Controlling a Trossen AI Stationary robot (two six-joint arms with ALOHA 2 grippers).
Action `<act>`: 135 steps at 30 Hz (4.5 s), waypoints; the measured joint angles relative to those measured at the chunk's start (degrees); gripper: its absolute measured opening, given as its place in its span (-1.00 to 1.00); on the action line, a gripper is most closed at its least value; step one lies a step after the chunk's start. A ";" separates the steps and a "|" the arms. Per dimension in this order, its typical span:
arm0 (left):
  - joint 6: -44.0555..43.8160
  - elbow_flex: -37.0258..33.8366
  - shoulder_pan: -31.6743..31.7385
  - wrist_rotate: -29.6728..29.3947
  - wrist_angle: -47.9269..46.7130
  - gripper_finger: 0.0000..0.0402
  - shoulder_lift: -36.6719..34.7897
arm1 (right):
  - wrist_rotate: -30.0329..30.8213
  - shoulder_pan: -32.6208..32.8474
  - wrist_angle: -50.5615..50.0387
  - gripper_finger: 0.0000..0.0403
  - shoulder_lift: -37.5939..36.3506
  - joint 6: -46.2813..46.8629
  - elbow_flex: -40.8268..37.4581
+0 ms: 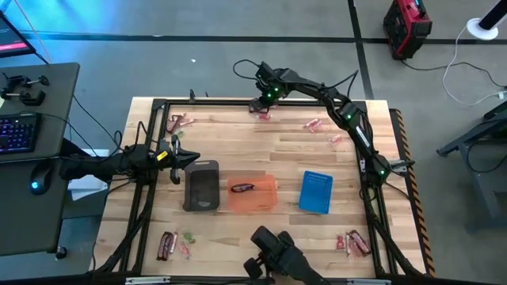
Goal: Sort candy by brand, put in halloween buckets
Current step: Put the brown chocolate into the orange bin
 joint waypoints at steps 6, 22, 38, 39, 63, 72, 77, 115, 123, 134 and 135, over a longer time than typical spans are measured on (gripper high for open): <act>-0.01 0.00 0.00 0.00 0.01 -0.96 0.00 | 1.06 0.06 -5.79 -1.00 -0.02 -4.16 0.00; 0.01 0.01 0.00 0.00 0.01 -0.96 0.00 | 9.06 0.07 -25.21 -1.00 -0.20 -11.23 0.05; 0.01 0.01 0.01 0.00 0.00 -0.96 0.00 | 14.05 0.50 -18.38 -1.00 -10.25 -5.60 -17.77; -0.01 0.01 0.02 -0.02 0.01 -0.96 0.00 | 13.72 0.62 -16.73 -1.00 -11.75 -4.70 -20.09; 0.00 0.01 0.01 0.00 0.01 -0.96 0.00 | 10.82 1.31 -3.78 -0.70 -34.54 -1.74 -40.39; -0.01 0.01 0.02 0.00 0.01 -0.96 0.00 | 9.29 0.15 -2.31 0.12 -31.03 -16.79 -40.39; 0.00 0.01 0.00 0.00 -0.01 -0.96 0.00 | 10.52 0.17 -0.61 0.28 -28.98 -23.33 -40.39; 0.01 0.01 0.00 0.00 0.01 -0.96 0.00 | -8.58 3.59 1.75 -0.66 -43.03 -11.14 -40.56; 0.01 0.01 0.00 0.00 0.01 -0.96 0.00 | -11.87 25.92 3.17 -0.73 -44.25 -1.79 -40.54; 0.01 0.01 0.00 0.00 0.01 -0.96 0.00 | -0.26 43.32 13.77 -0.47 -37.28 9.25 -40.54; 0.01 0.01 0.01 0.00 -0.01 -0.96 0.00 | -0.23 43.51 13.80 -0.46 -36.44 10.66 -40.54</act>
